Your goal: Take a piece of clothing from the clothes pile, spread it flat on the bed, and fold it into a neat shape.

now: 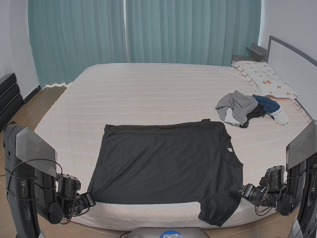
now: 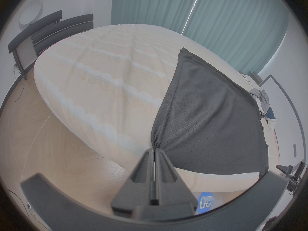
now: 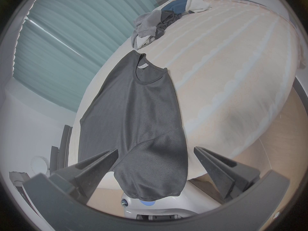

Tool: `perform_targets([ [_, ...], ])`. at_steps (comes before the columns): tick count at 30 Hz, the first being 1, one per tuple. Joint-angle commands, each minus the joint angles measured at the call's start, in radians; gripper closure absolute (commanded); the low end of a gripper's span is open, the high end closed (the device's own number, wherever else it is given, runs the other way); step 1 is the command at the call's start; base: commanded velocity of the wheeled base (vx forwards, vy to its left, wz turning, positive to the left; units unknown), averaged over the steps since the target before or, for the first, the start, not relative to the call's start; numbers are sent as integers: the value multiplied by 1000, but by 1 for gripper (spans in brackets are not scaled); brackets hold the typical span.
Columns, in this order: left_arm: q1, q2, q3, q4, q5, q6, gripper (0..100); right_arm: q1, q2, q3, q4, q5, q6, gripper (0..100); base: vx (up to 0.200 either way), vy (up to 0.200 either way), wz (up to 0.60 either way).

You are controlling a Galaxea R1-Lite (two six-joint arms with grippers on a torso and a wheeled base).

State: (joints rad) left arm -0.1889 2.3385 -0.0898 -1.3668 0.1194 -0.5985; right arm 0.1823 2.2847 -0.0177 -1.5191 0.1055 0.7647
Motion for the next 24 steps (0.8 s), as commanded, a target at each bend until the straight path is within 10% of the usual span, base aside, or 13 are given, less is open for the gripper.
perform_targets([
  [1,3,-2,1,0,-1,-3,100,5,42,18,-10,2,-10,0,0,0,0],
  [24,11,2,-2,0,-60,-9,100,49,121,18,-21,100,-182,0,0,0,0],
])
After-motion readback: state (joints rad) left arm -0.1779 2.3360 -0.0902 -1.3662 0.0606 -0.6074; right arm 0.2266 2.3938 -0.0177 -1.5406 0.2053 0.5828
